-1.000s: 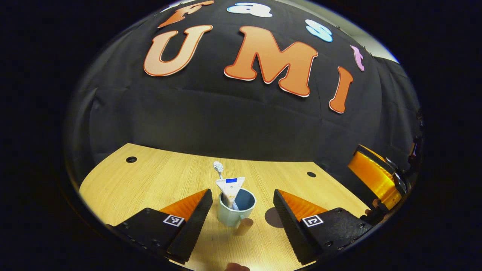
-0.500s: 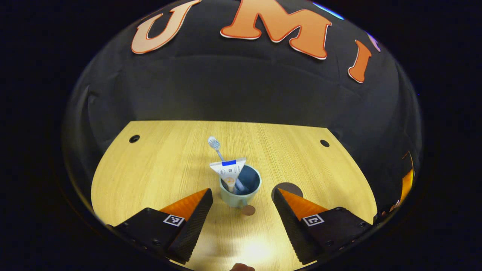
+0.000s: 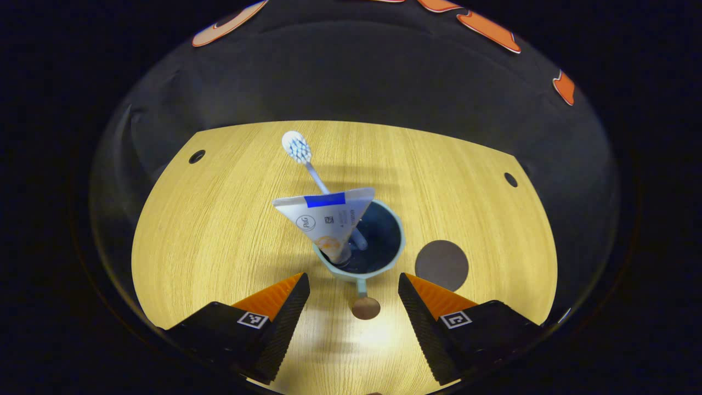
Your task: Put the toothbrush and toothpaste on the desktop into the cup, then pick up the cup and place it on the coaster on the desktop.
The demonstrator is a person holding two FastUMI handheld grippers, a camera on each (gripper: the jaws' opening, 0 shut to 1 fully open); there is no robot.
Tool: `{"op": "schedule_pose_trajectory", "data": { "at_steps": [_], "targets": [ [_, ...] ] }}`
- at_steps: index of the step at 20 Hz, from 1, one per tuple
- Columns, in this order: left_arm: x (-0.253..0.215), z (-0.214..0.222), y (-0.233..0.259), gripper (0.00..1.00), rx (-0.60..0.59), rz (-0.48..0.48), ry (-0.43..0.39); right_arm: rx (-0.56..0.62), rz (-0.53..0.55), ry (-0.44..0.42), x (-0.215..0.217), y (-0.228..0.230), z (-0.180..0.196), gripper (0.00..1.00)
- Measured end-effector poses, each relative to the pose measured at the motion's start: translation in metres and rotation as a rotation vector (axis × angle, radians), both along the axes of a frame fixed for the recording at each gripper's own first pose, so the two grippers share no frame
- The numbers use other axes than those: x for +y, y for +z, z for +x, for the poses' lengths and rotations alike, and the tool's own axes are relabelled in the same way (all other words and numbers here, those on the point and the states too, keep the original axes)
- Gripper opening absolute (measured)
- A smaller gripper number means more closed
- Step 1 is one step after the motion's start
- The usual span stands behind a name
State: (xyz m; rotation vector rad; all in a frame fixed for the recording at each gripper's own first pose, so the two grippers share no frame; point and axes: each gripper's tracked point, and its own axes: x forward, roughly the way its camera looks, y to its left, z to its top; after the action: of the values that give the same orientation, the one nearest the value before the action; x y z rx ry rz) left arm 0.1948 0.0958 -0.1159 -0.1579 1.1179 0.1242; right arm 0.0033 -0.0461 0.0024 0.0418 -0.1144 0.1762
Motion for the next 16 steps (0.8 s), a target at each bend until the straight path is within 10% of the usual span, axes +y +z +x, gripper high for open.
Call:
{"op": "schedule_pose_trajectory", "data": {
  "at_steps": [6,11,16],
  "targets": [
    [-0.009,-0.001,-0.020,0.77,0.080,-0.001,0.015,-0.011,0.020,-0.007,-0.008,0.003,-0.014,0.95],
    [-0.011,0.003,-0.020,0.25,0.074,0.012,0.043,-0.006,0.022,-0.005,-0.005,0.000,-0.018,0.95],
    [-0.011,0.012,-0.003,0.20,0.018,0.014,0.033,0.012,0.019,0.010,0.004,-0.005,-0.017,0.95]
  ]
}}
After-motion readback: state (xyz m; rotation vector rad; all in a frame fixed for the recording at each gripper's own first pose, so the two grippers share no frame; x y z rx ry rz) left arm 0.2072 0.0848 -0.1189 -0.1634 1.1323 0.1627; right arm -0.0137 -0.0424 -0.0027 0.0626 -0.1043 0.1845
